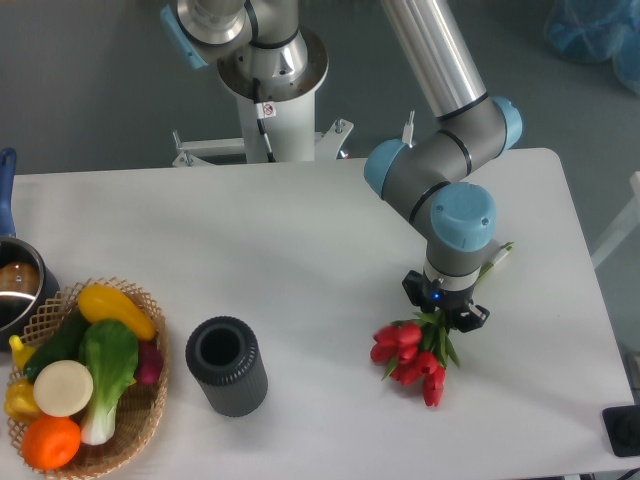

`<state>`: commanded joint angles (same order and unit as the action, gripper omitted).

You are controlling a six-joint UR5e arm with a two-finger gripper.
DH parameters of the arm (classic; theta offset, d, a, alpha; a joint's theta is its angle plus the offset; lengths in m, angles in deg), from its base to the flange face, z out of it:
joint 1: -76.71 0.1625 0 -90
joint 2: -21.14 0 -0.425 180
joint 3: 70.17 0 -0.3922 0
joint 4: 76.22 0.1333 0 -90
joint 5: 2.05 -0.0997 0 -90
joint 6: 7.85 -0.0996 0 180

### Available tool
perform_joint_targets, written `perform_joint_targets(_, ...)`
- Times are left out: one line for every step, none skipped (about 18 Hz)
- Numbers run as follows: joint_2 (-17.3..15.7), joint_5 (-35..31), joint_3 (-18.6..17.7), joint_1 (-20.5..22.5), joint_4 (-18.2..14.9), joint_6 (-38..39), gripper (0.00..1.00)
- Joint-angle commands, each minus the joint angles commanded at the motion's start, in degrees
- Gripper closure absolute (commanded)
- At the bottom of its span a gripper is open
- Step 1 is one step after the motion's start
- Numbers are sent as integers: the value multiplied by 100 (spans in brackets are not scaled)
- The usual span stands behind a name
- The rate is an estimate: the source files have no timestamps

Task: Pick up the flowers from the table
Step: 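Lower the open gripper onto the red tulip stems, then lift the gripped tulips up off the table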

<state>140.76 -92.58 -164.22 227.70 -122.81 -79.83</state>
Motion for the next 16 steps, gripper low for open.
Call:
perform_joint_targets(-44,-9,44,9,0,-9,100)
perform_joint_targets(-79,-9,79,26,0,-18,100)
perform_joint_targets(-114,-9,166,87,-9,17,100)
perform_joint_targets(-158,-18,263,105,-18,52,100)
perform_joint_targets(-176,-18,333,114,-44,140,100)
perform_joint_targets(-194,0,386,158,-114,236,100)
perform_joint_targets(-272,43,413,210,-210,324,100)
perform_joint_targets(-299,61,431,246,-246,325,100)
perform_joint_targets(-334,87,466,237,-272,334,100)
perform_joint_targets(-369,157,483,229,-307,325,100)
perform_joint_targets(-387,202,492,229,-316,308,100)
perform_joint_targets(-387,202,518,229,-325,299,100)
perform_joint_targets(-396,202,571,229,-369,299,100)
perform_joint_targets(-405,202,615,229,-482,290,100)
perform_joint_targets(-414,185,702,229,-657,281,100)
perform_joint_targets(-422,167,790,229,-894,238,100)
